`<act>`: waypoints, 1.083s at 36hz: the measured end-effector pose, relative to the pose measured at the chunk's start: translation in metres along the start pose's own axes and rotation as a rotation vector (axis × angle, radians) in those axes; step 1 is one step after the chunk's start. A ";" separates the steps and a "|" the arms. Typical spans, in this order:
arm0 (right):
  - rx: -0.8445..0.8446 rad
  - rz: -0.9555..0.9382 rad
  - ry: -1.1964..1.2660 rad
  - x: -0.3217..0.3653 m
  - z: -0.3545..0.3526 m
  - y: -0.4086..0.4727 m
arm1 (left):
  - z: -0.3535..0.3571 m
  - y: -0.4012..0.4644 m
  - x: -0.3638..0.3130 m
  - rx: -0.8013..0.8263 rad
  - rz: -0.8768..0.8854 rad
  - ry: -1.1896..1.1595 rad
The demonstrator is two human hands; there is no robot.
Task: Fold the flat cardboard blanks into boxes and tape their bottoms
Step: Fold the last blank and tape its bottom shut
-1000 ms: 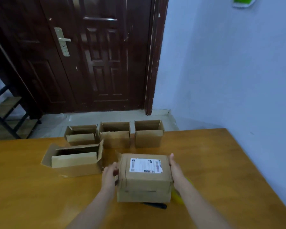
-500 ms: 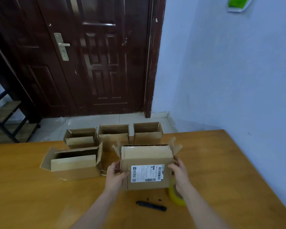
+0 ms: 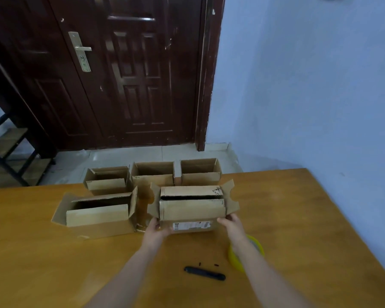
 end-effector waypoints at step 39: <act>0.007 -0.752 -0.926 0.153 -0.027 -0.018 | -0.069 -0.040 -0.161 -0.261 0.521 1.094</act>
Point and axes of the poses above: each hand's wrist, its own y-axis towards the middle knuckle, its own z-axis out of the palm, x = y × z, the point moved 2 cm from there along y, towards the middle knuckle, and after that the axes turned 11 degrees about -x, right-handed, at the moved point
